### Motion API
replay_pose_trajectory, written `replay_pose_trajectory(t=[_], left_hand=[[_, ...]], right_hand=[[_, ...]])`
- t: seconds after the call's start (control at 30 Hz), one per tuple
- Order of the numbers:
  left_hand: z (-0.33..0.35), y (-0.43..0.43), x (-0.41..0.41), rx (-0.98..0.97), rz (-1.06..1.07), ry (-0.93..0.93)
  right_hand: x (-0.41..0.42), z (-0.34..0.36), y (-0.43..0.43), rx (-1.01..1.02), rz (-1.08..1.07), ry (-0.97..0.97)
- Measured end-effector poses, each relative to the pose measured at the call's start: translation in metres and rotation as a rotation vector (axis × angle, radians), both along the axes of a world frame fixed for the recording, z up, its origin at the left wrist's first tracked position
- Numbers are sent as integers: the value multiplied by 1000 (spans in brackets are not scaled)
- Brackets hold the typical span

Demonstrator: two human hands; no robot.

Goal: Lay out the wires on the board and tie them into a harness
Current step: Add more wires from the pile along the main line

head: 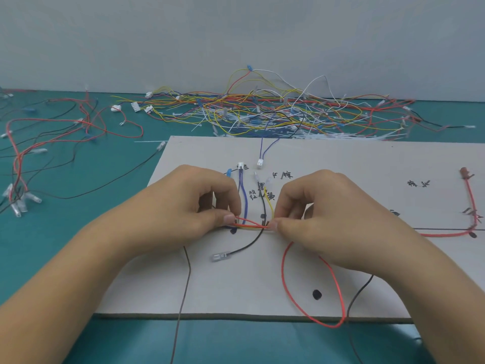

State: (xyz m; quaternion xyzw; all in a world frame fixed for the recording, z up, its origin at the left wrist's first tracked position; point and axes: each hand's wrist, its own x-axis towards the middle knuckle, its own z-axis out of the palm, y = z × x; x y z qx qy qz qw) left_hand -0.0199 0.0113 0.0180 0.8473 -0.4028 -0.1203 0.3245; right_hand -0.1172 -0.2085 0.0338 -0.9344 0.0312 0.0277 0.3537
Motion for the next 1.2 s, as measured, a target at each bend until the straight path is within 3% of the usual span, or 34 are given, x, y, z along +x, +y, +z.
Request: replay_pose_trajectory(t=[0.37, 0.9, 1.2], left_hand=[[-1, -6, -7, -18, -48, 1], [-10, -27, -18, -4, -38, -156], [-19, -31, -18, -45, 50, -135]], right_hand=[[1, 5, -7, -45, -35, 51], [6, 3, -10, -76, -124, -12], [1, 15, -15, 441, -39, 44]])
